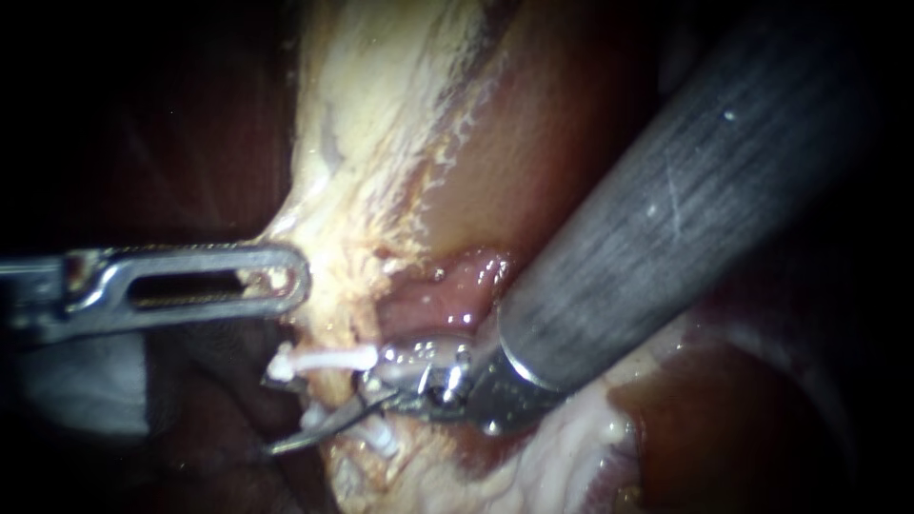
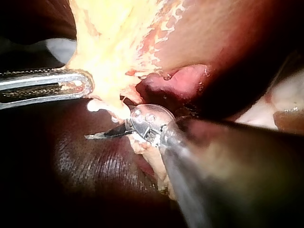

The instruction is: Go to the cutting position left tube

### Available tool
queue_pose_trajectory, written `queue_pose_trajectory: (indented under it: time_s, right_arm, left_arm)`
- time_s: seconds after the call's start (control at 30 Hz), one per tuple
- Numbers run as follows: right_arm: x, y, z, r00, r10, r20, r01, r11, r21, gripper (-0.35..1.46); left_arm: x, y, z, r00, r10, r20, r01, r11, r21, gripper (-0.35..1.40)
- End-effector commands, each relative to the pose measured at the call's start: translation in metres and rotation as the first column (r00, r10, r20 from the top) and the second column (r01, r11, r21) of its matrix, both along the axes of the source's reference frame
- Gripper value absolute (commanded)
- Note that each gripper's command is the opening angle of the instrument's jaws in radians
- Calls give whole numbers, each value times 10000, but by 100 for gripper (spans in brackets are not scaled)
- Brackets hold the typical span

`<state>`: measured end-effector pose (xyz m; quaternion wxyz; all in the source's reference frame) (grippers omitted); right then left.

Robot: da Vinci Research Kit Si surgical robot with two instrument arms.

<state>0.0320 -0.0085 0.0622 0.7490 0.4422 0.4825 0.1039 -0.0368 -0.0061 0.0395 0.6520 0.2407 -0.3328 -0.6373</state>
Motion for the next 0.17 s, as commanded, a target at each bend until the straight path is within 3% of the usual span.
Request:
queue_pose_trajectory:
  time_s: [0.03,0.17]
  right_arm:
    - [0,0,0,10000,-1,-1,1,10000,-2,133]
    - [1,0,0,10000,0,-1,0,10000,-2,133]
  left_arm:
    - [0,0,0,10000,-1,0,1,10000,0,-35]
    - [0,0,0,10000,-1,0,1,10000,0,-35]
